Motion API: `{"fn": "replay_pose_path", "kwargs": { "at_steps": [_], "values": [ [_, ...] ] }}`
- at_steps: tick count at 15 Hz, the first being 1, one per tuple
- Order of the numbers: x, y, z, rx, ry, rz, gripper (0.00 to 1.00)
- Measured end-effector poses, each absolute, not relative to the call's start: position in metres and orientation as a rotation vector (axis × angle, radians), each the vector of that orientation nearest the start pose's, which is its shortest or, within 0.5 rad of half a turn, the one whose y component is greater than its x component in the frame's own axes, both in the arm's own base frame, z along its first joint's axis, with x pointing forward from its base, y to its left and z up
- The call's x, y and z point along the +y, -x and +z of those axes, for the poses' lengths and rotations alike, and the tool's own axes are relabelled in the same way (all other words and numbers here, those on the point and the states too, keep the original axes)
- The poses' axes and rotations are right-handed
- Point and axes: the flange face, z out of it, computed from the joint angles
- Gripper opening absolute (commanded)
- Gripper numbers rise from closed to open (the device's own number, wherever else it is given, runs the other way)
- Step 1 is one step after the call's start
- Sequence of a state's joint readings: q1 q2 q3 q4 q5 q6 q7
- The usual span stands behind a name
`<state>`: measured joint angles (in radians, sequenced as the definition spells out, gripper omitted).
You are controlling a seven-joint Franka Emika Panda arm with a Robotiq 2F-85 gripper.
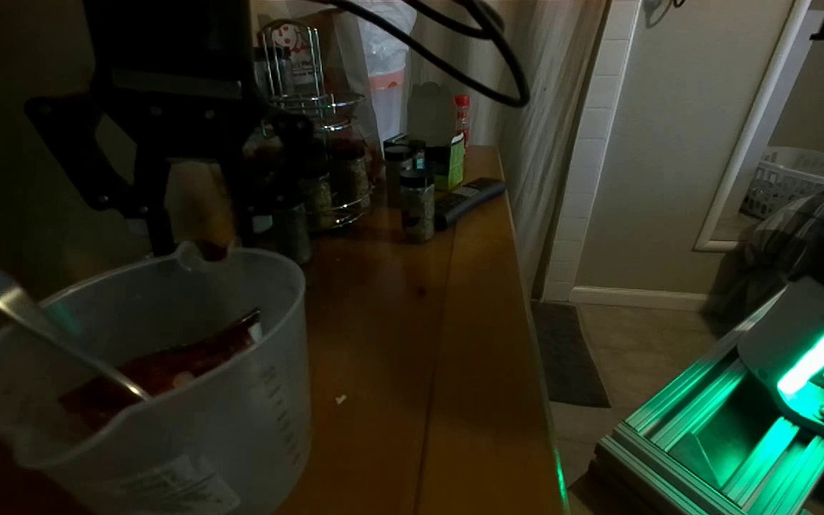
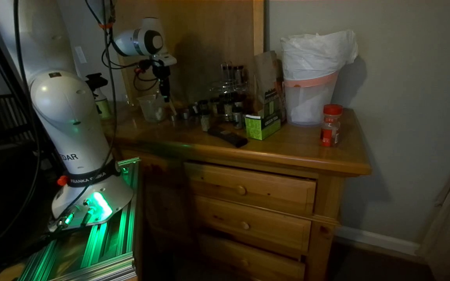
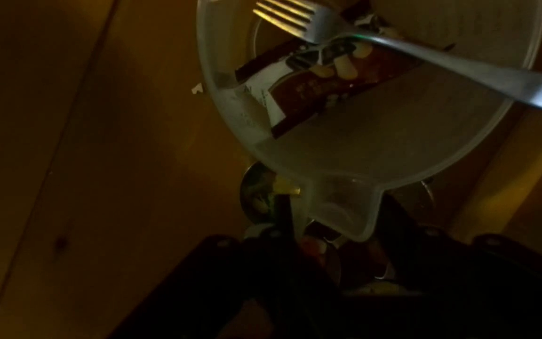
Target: Move the jar to the left
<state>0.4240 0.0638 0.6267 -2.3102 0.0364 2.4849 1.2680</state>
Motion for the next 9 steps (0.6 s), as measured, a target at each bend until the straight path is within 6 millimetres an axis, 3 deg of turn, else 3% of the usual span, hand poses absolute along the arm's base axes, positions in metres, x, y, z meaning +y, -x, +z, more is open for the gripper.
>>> {"fn": "replay_pose_path", "kwargs": {
  "at_steps": [2,3,6,9],
  "values": [
    [0.460,-0.259,0.336,0.362,2.979,0.008,0.97],
    [0.462,-0.256,0.339,0.353,2.976,0.002,0.99],
    [0.463,-0.248,0.358,0.329,2.969,-0.044,1.00],
    [0.449,-0.242,0.387,0.345,2.993,-0.115,1.00]
  ]
}}
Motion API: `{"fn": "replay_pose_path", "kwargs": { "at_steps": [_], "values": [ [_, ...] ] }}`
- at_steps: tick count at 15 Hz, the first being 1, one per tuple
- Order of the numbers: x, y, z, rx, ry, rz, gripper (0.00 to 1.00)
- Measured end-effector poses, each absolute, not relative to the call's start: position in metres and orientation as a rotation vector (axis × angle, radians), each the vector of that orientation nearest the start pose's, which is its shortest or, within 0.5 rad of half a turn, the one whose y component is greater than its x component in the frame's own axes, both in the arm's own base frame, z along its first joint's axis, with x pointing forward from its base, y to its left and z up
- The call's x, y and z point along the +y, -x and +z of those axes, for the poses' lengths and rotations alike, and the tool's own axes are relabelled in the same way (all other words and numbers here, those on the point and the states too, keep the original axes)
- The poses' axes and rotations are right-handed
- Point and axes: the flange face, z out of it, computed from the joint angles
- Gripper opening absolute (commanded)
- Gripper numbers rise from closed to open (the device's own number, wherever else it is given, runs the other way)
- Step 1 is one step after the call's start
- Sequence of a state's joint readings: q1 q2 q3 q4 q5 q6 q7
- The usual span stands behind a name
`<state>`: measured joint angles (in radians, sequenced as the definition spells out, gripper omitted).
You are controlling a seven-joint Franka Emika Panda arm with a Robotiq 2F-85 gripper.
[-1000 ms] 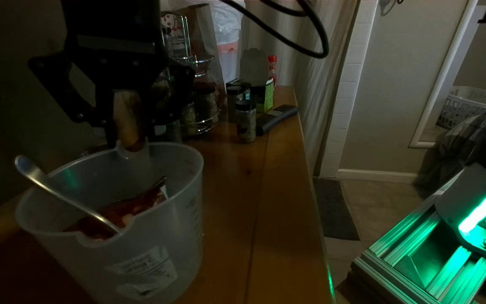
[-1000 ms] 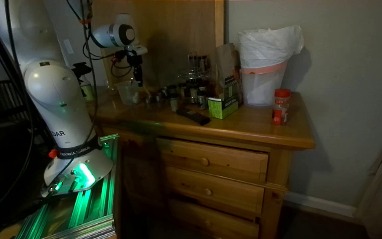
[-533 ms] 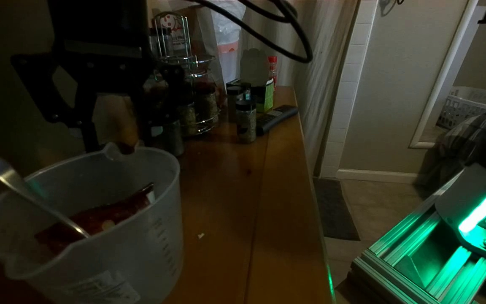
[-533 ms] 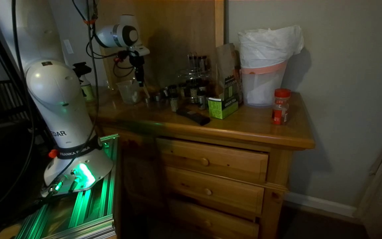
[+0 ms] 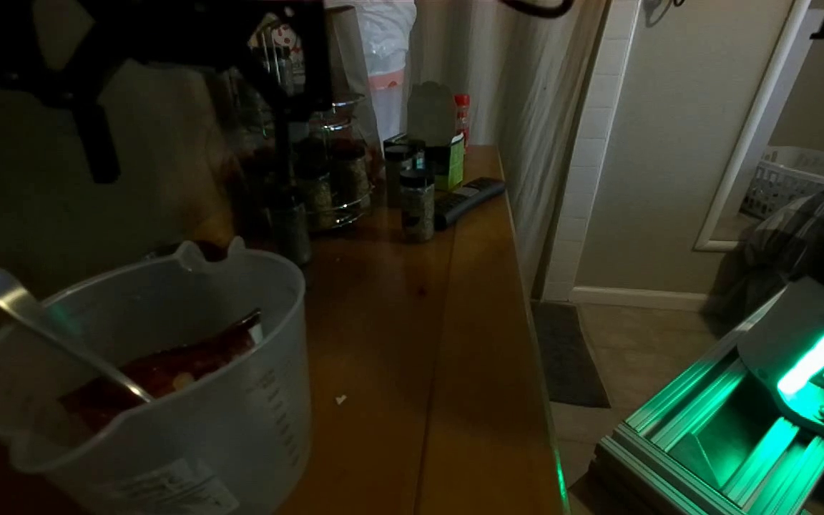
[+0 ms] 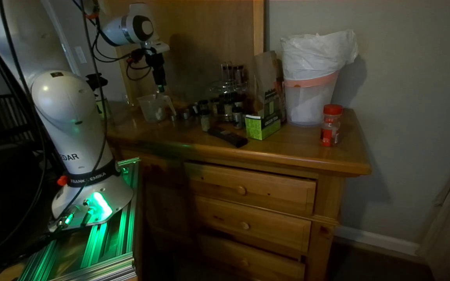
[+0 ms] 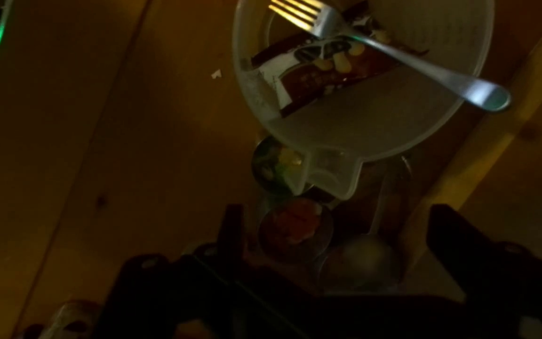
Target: Move the jar to the left
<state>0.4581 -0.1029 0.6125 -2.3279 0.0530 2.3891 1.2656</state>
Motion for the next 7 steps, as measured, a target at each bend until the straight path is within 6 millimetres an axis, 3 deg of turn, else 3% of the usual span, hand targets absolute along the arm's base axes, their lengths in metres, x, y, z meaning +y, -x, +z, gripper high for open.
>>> {"fn": "replay_pose_path", "kwargs": {
  "at_steps": [4,7],
  "values": [
    [0.412,-0.228,0.419,0.312,3.103,-0.212,1.00],
    [0.399,-0.219,0.423,0.253,3.140,-0.245,1.00]
  ]
}}
